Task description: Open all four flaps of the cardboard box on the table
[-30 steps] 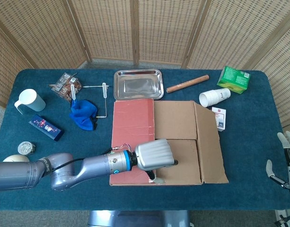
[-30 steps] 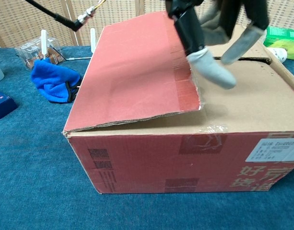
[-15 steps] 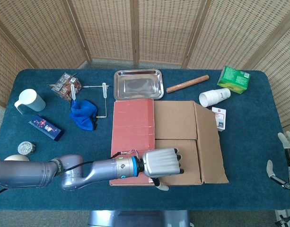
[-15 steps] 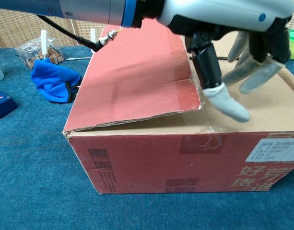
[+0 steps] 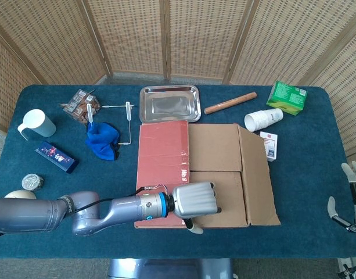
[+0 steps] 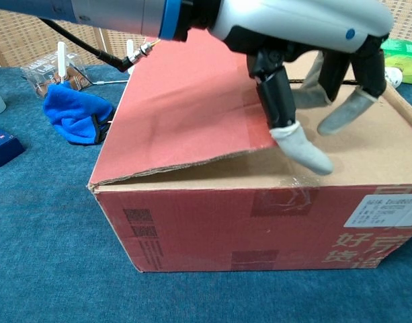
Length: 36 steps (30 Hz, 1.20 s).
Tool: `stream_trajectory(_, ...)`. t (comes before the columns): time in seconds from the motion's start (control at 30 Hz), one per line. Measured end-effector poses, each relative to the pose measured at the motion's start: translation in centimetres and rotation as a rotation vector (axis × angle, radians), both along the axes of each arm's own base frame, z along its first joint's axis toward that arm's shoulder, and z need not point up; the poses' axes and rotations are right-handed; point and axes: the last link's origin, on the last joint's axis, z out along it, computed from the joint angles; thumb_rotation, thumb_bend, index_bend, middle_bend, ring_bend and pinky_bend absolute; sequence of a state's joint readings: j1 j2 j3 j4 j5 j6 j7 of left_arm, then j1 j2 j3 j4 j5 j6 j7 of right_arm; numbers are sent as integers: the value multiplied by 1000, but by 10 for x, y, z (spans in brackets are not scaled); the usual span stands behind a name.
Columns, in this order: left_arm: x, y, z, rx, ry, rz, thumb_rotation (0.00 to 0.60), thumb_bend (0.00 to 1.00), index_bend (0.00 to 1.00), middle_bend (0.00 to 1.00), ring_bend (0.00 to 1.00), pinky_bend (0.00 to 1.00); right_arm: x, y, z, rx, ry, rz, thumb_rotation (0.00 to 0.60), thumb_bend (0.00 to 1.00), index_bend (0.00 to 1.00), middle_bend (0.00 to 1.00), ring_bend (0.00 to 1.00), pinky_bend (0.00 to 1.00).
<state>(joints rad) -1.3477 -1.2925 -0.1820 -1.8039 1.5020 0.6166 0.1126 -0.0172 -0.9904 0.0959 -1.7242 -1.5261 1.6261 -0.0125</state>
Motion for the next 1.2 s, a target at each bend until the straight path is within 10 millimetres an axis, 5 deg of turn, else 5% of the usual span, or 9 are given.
stream_trajectory(0.17, -1, 2, 8, 16, 4, 7, 371, 2, 550, 928, 660, 484, 1, 0, 0, -1, -3, -1, 244, 522, 0, 0, 0, 0)
stream_trajectory(1.2, -34, 9, 111, 109, -43, 168, 369, 3, 561, 941, 689, 516, 4, 1, -7, 37, -8, 12, 251, 540, 0, 0, 0, 0)
